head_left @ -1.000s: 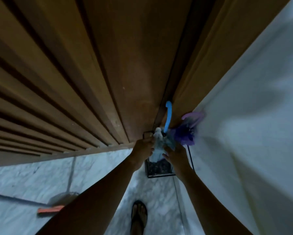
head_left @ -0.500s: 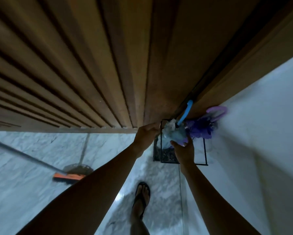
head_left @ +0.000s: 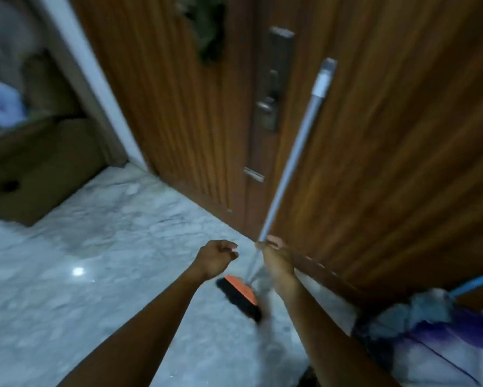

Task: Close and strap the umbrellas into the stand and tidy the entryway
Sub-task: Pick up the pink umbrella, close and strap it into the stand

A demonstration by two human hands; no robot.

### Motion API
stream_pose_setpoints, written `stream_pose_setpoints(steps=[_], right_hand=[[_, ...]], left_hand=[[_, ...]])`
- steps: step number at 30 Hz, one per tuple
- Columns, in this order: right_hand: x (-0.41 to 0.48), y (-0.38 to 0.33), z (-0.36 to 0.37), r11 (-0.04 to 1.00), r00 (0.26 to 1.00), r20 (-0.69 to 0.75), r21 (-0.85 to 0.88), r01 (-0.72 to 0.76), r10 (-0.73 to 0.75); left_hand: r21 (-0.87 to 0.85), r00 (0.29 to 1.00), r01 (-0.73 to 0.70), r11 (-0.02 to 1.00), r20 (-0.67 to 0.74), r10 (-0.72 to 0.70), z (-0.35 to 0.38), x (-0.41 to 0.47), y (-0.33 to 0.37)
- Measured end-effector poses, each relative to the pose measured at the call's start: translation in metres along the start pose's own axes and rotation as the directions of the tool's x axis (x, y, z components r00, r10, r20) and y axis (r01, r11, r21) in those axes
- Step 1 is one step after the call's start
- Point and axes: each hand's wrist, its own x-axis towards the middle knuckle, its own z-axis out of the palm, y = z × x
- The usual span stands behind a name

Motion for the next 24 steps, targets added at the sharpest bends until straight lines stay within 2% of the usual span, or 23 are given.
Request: stream_pose_setpoints(steps=[3,5,7,10,16,24], right_hand=[[-0.054,-0.011,0.144,0.988,0.964,0.241,-0.077,0.132,-0.110],[-0.101,-0.012,0.230,0.979,0.927,0.360,-0.122,0.161,-0.107],[-0.147,-0.010,0.306,0.963,0.864,0.491,-0.161,0.217,-0.113],[-0.209,0.002,0.406,0.923,0.745,0.662,-0.228,0.311,-0.087],[-0.298,0.036,0.568,0.848,0.572,0.820,-0.307,0.432,0.006],[-0.347,0.106,0.821,0.747,0.420,0.892,-0.392,0.537,0.167]], left_hand=[[-0.064,0.980,0.020,0.998,-0.198,-0.032,-0.135,-0.061,-0.070],[-0.109,0.939,0.041,0.993,-0.336,-0.076,-0.214,-0.108,-0.118],[-0.178,0.869,0.054,0.983,-0.476,-0.134,-0.280,-0.157,-0.166],[-0.296,0.762,0.026,0.955,-0.612,-0.210,-0.355,-0.223,-0.235],[-0.484,0.565,0.003,0.875,-0.721,-0.401,-0.452,-0.311,-0.362],[-0.671,0.374,0.038,0.740,-0.677,-0.634,-0.583,-0.336,-0.524]])
